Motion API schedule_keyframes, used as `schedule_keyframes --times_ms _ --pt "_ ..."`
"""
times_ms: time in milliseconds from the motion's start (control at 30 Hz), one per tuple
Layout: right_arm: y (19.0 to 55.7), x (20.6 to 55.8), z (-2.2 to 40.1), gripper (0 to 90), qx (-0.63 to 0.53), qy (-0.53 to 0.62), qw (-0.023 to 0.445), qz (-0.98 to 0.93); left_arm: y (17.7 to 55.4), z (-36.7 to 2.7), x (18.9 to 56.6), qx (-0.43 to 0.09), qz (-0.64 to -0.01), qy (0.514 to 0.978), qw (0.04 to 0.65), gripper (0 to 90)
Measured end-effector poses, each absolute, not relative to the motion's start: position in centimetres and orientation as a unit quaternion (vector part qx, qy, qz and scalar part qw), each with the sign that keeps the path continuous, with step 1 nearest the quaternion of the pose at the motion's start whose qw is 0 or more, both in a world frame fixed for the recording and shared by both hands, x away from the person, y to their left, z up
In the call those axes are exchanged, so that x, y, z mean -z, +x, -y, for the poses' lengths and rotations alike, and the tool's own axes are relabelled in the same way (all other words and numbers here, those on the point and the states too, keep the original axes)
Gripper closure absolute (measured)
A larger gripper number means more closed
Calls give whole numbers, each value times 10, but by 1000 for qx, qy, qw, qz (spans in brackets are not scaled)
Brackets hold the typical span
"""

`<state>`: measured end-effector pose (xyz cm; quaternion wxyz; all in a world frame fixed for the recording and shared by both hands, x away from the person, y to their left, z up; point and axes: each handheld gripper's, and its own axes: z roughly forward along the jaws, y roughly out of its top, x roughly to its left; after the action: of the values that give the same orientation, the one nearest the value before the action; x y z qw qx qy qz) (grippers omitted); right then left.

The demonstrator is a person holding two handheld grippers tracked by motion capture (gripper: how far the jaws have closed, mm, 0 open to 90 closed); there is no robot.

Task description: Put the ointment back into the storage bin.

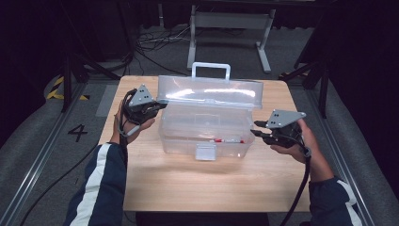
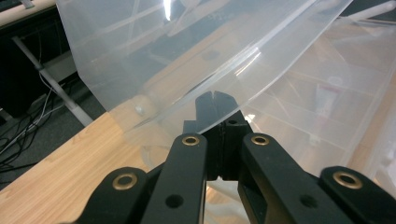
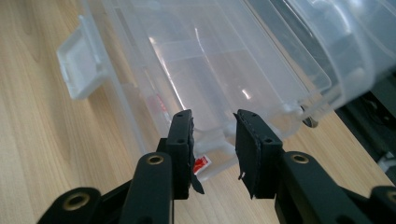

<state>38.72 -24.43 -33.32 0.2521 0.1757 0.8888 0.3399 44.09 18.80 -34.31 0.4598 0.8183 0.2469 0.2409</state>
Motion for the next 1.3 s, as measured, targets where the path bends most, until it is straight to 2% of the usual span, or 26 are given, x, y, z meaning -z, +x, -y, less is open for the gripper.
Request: schedule_keyframes --times_ms 567,933,1300 --pt "390 347 254 613 -325 206 246 -890 432 -192 359 -226 -237 825 461 900" --pt "391 364 261 516 -311 231 241 -890 426 -192 368 -227 -237 831 449 900" --pt "389 367 269 498 -317 247 237 -885 427 -195 369 -203 -230 835 458 900"
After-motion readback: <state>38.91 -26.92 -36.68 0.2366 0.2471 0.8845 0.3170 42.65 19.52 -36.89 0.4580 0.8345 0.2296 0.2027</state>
